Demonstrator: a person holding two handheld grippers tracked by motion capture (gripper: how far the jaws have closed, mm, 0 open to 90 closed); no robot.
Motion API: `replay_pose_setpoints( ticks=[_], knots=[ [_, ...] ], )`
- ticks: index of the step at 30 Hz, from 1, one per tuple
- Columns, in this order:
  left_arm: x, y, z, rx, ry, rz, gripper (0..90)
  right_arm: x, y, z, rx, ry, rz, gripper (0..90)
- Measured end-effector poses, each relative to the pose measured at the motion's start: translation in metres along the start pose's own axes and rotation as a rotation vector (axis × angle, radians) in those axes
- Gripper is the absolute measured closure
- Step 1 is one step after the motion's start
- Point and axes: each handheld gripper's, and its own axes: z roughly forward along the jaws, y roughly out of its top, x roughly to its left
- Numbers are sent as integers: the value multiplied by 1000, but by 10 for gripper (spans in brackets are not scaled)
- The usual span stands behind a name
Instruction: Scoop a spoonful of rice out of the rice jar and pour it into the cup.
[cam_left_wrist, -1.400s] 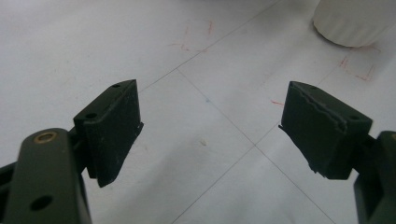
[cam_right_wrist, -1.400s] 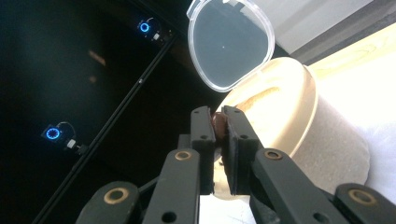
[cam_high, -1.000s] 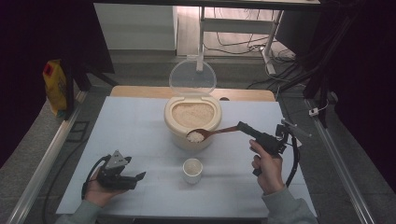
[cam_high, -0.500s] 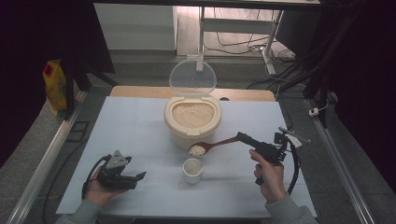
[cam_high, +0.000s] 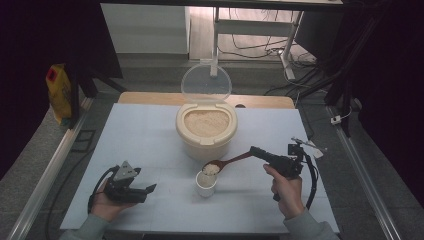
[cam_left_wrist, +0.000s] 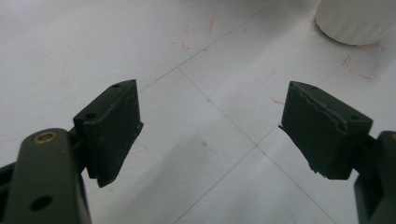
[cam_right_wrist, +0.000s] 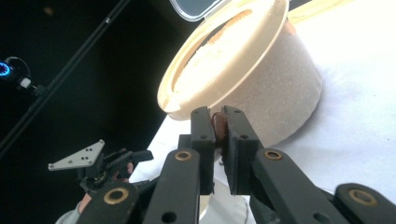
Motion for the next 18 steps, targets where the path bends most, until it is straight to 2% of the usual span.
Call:
replay_pose_setpoints(
  ticks=[6, 18],
  knots=[
    [0, 0, 0, 3, 0, 1, 194, 4, 0, 1, 16, -12, -33, 832],
    [0, 0, 1, 4, 1, 2, 195, 22, -1, 9, 52, -44, -180, 832]
  ],
)
